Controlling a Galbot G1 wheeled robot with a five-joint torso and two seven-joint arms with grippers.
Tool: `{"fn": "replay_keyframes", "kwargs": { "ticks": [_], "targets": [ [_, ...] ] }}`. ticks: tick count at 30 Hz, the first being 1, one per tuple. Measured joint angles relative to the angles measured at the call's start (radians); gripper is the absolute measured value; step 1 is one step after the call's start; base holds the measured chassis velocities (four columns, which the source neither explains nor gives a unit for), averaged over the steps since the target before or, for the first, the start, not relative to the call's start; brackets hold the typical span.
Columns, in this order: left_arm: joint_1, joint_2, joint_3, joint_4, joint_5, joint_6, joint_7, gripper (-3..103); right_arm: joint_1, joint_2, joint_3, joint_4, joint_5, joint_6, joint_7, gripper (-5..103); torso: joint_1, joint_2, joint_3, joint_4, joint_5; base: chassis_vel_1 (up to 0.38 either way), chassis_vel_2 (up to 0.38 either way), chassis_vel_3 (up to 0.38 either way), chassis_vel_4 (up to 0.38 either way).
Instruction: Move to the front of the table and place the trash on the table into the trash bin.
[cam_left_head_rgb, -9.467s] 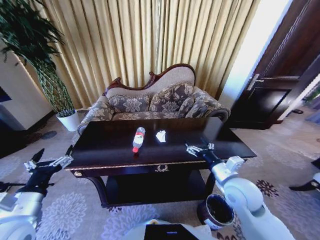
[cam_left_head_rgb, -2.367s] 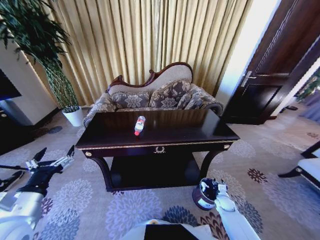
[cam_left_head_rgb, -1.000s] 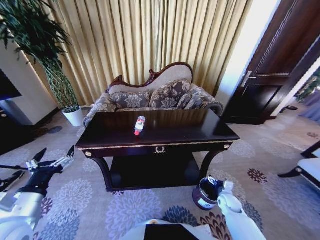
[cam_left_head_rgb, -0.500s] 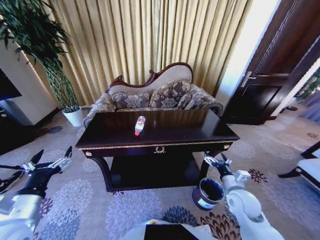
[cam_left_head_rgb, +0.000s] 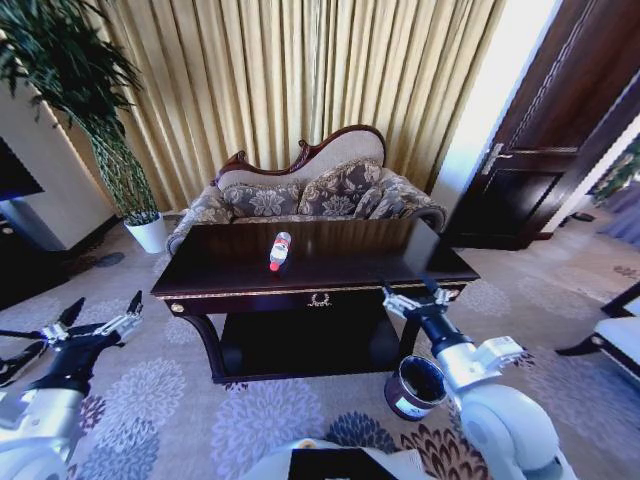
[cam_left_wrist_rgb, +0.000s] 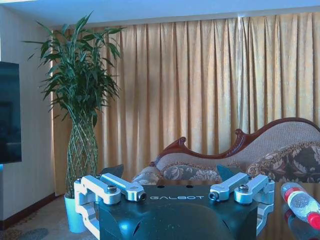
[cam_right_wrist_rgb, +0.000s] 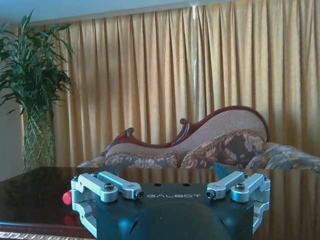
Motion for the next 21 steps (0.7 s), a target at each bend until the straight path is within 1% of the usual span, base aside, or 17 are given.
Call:
{"fn": "replay_keyframes", "kwargs": {
  "ticks": [4, 10, 13, 21],
  "targets": [
    [-0.004, 0.005, -0.002, 0.0, -0.002, 0.002, -0.001, 100, 0.023, -0.002, -0.002, -0.027, 0.016, -0.008, -0.008, 100, 0.0, 0.0, 0.0, 0.0, 0.0, 0.0, 0.0, 0.0, 0.0],
    [-0.008, 0.01, -0.001, 0.0, -0.003, 0.005, -0.001, 100, 0.036, 0.003, -0.003, -0.052, 0.011, -0.008, -0.012, 100, 0.0, 0.0, 0.0, 0.0, 0.0, 0.0, 0.0, 0.0, 0.0],
    [-0.013, 0.016, 0.001, 0.0, -0.01, 0.027, -0.002, 100, 0.042, 0.0, -0.001, -0.065, 0.007, -0.007, -0.019, 100, 0.0, 0.0, 0.0, 0.0, 0.0, -0.058, 0.044, 0.058, -0.069],
    [-0.013, 0.018, 0.004, 0.0, -0.01, 0.034, -0.002, 100, 0.045, 0.003, -0.004, -0.07, 0.003, -0.004, -0.021, 100, 0.0, 0.0, 0.0, 0.0, 0.0, -0.139, 0.128, 0.128, -0.119]
  ]
}}
